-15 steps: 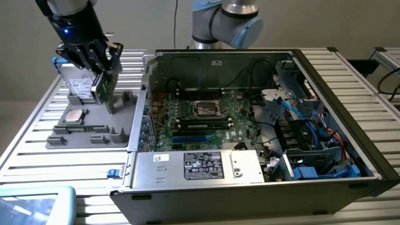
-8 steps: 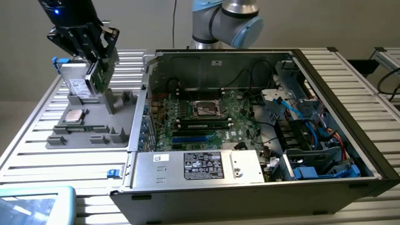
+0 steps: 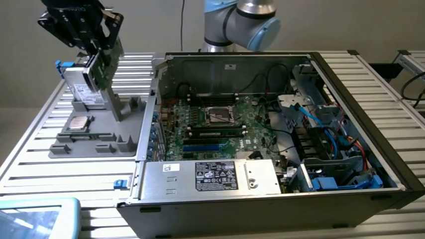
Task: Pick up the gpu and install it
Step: 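Pick up the gpu and move the gpu toward the slot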
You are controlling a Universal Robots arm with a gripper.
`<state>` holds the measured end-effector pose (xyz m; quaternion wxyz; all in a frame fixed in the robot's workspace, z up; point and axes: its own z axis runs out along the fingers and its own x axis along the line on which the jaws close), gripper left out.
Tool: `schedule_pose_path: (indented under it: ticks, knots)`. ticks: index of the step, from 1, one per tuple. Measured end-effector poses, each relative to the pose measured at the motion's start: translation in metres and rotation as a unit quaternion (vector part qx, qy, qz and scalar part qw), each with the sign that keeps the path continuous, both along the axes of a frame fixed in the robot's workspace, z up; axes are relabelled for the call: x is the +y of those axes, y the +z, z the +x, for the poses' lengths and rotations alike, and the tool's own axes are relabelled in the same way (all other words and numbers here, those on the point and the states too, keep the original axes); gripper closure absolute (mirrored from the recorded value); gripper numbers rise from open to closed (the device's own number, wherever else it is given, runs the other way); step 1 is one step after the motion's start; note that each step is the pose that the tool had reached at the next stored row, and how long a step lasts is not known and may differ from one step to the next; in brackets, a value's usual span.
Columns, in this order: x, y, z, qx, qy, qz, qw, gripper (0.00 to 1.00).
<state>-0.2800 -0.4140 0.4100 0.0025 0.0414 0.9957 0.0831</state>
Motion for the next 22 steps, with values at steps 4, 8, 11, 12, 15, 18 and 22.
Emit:
schedule_pose_path:
  ticks: [4,8,11,12,15,18,22]
  knots:
    - [-0.0074,0.0149,0.005,0.0053,0.0,0.0,1.0,0.73]
    - [-0.0122,0.0209,0.011,0.0151,0.0,0.0,0.9999,0.73]
    - [-0.0156,0.022,0.021,0.0169,0.0,0.0001,0.9999,0.73]
    - [-0.0166,0.0222,0.025,0.0171,0.0,0.0002,0.9999,0.73]
    - [-0.0199,0.023,0.036,0.0177,0.0,0.0002,0.9998,0.73]
    - [-0.0234,0.0239,0.049,0.0179,0.0,0.0003,0.9998,0.73]
    - [-0.0278,0.0246,0.066,0.018,0.0,0.0005,0.9998,0.73]
